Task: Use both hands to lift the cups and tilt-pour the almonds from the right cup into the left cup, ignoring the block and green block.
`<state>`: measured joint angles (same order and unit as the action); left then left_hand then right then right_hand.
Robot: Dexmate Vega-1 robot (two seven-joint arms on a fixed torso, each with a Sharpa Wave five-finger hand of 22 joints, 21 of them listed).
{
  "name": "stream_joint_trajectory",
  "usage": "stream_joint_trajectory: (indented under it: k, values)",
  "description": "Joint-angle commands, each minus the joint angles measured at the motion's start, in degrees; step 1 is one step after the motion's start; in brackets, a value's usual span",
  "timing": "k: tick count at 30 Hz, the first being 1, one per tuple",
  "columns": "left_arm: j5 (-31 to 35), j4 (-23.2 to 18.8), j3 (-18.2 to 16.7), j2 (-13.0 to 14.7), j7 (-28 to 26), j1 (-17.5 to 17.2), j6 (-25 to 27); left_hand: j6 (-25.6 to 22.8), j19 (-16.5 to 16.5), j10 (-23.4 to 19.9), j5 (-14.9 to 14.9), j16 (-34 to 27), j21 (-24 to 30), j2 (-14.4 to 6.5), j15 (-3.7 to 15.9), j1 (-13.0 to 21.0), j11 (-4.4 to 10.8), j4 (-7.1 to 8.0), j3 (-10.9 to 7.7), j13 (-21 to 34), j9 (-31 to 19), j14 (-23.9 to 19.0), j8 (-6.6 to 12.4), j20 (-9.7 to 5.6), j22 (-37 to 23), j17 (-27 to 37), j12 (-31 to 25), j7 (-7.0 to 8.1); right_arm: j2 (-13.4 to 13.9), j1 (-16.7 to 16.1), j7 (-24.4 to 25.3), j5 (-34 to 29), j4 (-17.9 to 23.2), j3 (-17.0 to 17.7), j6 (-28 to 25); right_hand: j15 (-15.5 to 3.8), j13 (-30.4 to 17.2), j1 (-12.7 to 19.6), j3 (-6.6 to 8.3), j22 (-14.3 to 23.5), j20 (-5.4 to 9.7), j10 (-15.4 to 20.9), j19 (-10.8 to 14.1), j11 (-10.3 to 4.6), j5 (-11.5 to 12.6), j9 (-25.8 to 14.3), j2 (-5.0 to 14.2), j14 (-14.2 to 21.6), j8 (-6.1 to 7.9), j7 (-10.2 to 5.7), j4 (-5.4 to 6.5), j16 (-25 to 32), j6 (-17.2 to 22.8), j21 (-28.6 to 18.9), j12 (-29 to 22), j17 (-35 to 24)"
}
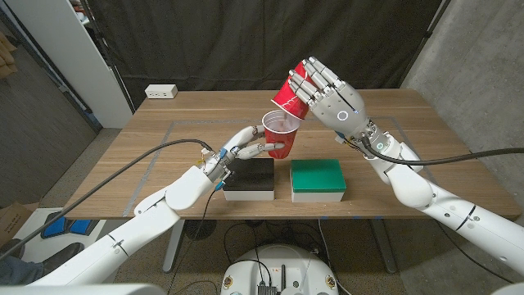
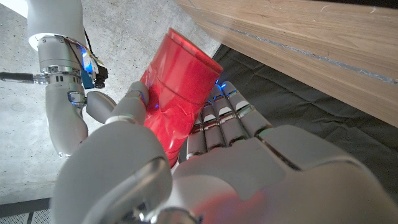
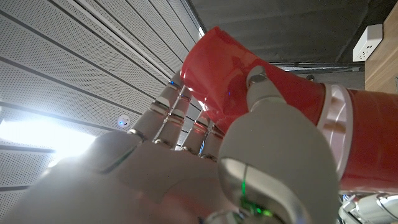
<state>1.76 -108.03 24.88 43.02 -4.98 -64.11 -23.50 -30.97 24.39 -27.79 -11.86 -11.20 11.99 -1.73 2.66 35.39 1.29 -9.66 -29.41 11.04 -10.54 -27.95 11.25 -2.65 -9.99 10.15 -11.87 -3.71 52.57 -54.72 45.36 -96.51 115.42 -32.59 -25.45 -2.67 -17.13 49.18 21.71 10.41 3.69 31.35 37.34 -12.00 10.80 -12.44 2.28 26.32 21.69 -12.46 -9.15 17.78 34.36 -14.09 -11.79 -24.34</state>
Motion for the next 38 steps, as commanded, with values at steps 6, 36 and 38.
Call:
stream_joint_trajectory:
  k: [6,36,38]
  values:
    - [-0.4,-0.5,-1.0,0.6,-0.1,-1.2,-0.3,-0.7,0.7,-0.7,-0.3,0.2,-0.1,-0.4,2.61,-0.1,0.00,0.03,-0.50,0.1,-0.2,-0.7,-0.07,-0.81,-0.3,0.0,0.1,-0.09,-0.5,1.0,3.9,0.4,-1.3,-1.3,-2.4,-8.77,-0.3,0.4,0.82,0.0,2.73,-0.4,-0.4,-0.22,0.1,-0.3,0.03,-0.5,0.57,-0.01,-0.01,-0.1,0.1,0.4,0.1,-0.5]
    - [-0.8,1.9,1.2,-1.6,1.8,2.0,-1.5,-0.8,0.7,-0.7,-0.3,0.3,-0.1,-0.4,2.63,-0.1,-0.02,-0.01,-0.55,0.1,-0.2,-0.8,-0.12,-0.77,-0.3,0.0,0.1,-0.06,-1.5,2.6,9.5,1.7,-0.7,-1.7,-2.1,-8.81,-1.0,0.5,1.82,0.0,2.78,0.8,-0.3,-0.30,0.0,-0.4,0.99,0.1,1.67,-0.05,0.14,0.0,1.5,0.6,-0.6,-1.1]
    - [-0.6,1.6,1.1,-1.5,1.6,1.7,-1.5,-0.9,0.7,-0.8,-0.3,0.3,-0.1,-0.4,2.70,-0.1,-0.02,0.01,-0.54,0.1,-0.2,-0.8,-0.12,-0.76,-0.3,0.0,0.1,0.00,-1.7,2.8,9.9,1.9,-1.2,-1.8,-2.0,-8.80,-1.0,0.5,1.85,0.0,2.78,0.9,-0.3,-0.30,0.0,-0.4,1.03,0.1,1.71,-0.04,0.15,0.0,1.6,0.6,-0.6,-1.2]
